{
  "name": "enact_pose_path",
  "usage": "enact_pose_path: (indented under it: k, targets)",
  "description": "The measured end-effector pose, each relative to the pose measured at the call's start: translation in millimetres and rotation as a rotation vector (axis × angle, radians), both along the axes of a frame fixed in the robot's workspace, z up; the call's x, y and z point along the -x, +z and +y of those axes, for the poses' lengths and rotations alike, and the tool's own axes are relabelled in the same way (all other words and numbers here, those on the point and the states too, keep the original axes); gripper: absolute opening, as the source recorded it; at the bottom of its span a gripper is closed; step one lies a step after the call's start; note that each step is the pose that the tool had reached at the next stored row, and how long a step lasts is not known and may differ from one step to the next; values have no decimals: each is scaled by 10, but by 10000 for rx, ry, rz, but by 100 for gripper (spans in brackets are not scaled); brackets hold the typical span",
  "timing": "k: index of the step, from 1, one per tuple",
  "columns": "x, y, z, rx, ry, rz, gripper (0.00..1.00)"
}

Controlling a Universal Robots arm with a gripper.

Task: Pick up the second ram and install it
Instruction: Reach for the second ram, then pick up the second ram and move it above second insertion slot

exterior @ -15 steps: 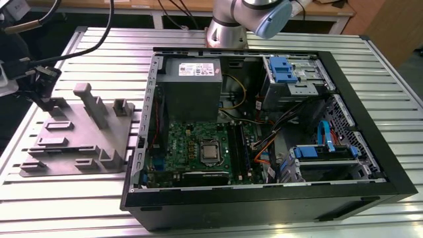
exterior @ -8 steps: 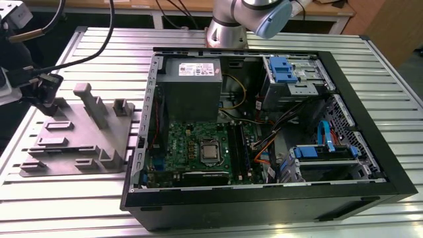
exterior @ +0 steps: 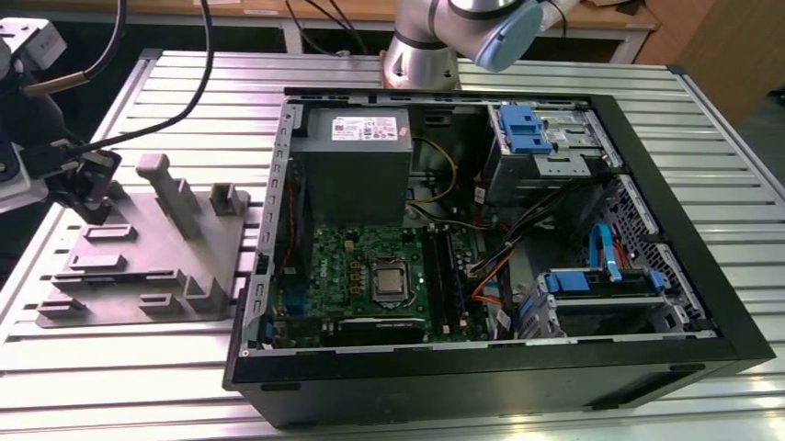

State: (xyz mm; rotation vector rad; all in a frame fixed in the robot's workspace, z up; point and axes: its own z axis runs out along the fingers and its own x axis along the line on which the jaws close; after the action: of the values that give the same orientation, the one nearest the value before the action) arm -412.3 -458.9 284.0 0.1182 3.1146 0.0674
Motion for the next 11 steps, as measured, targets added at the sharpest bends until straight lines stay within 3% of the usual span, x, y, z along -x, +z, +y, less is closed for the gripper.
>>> enact_pose_path:
  k: [3, 11]
  targets:
    - [7, -35, -9, 0, 0, 3, 10]
    - [7, -36, -9, -40, 0, 2, 10]
